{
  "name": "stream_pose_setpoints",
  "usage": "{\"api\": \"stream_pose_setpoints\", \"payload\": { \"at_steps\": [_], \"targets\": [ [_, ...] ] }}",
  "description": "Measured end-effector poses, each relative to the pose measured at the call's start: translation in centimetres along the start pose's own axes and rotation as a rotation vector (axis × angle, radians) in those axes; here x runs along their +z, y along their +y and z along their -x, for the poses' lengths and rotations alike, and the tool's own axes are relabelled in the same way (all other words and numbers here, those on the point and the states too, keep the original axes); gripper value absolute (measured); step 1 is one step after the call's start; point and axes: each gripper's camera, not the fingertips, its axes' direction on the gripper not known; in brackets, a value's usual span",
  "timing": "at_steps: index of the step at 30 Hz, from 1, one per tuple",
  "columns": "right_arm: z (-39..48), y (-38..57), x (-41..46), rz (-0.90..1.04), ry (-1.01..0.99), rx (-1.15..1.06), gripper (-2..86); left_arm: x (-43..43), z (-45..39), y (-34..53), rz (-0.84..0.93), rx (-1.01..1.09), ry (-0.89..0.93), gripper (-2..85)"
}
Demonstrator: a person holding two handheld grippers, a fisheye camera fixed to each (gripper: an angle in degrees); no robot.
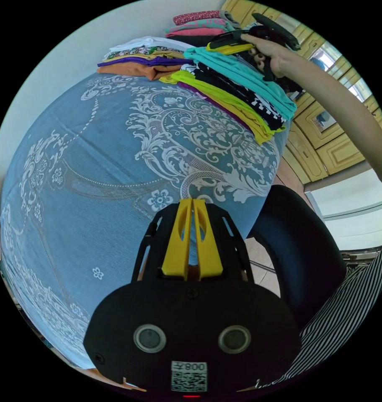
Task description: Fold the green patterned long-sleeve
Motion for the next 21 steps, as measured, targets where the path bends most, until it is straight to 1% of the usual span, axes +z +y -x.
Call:
{"api": "stream_pose_setpoints", "payload": {
  "at_steps": [3, 7, 11, 13, 21],
  "targets": [
    [-2.3, -0.9, -1.8, -0.032, -0.011, 0.032, 2.6, 0.0, 0.5, 0.6, -0.007, -0.026, 0.022, 0.3],
    [-5.3, -1.2, -4.7, -0.060, -0.058, 0.038, 1.0, -0.1, 1.7, 1.2, -0.009, -0.069, 0.061, 0.2],
    [-10.3, 1.3, -10.7, -0.160, -0.227, 0.068, 0.6, -0.4, 3.0, 1.2, 0.011, -0.092, 0.142, 0.2],
    [-12.6, 3.2, -13.4, -0.195, -0.320, 0.074, 0.5, -1.3, 3.6, 1.0, -0.040, -0.089, 0.256, 0.2],
    [-21.9, 11.5, -23.4, -0.197, -0.659, 0.065, 0.4, -5.3, 4.3, -1.1, -0.216, -0.058, 0.408, 0.3]
  ]
}}
